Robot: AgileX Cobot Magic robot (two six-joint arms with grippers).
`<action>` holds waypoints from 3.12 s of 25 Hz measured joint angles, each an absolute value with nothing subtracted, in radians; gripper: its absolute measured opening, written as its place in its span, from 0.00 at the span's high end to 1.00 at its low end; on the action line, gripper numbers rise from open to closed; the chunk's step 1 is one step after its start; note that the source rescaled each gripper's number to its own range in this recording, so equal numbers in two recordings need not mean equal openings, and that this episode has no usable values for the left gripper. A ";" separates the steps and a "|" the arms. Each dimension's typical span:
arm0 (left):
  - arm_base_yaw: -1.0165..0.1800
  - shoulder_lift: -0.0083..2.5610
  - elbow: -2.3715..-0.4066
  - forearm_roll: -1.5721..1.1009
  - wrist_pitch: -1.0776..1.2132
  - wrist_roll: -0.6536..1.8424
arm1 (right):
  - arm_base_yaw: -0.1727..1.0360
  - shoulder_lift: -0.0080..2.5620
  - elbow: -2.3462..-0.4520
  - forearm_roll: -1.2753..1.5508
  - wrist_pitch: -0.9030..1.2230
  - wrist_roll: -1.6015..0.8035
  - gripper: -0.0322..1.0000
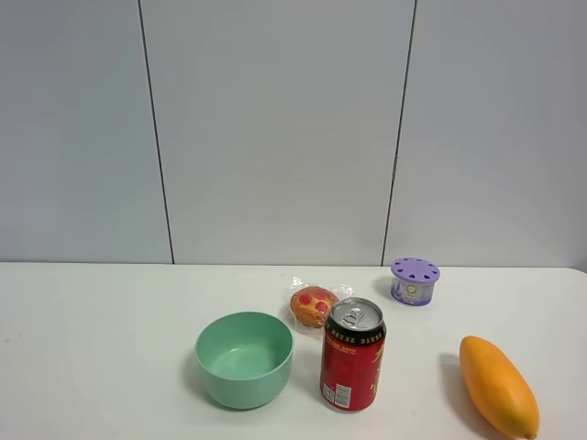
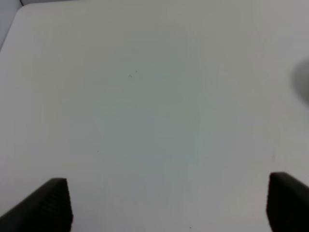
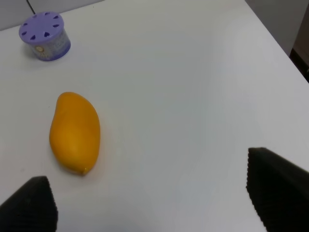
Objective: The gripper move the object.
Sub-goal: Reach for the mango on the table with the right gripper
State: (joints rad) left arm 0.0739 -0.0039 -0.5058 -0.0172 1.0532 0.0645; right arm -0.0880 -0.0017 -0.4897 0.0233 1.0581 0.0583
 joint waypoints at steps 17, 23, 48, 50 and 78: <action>0.074 -0.004 -0.506 -0.017 1.053 0.065 | -0.088 -0.002 -0.490 0.023 1.058 0.058 0.37; 0.074 -0.004 -0.506 -0.017 1.053 0.065 | -0.088 -0.002 -0.490 0.023 1.058 0.058 0.37; 0.074 -0.004 -0.506 -0.017 1.053 0.065 | -0.078 -0.002 -0.490 0.023 1.058 0.058 0.37; 0.074 -0.004 -0.506 -0.017 1.053 0.065 | -0.078 -0.002 -0.490 0.023 1.058 0.058 0.37; 0.074 -0.004 -0.506 -0.017 1.053 0.065 | -0.078 0.963 -1.000 0.375 0.971 -0.145 0.00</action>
State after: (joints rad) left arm 0.0739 -0.0039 -0.5058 -0.0172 1.0532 0.0645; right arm -0.0783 0.9634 -0.9997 0.3753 0.9706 -0.1449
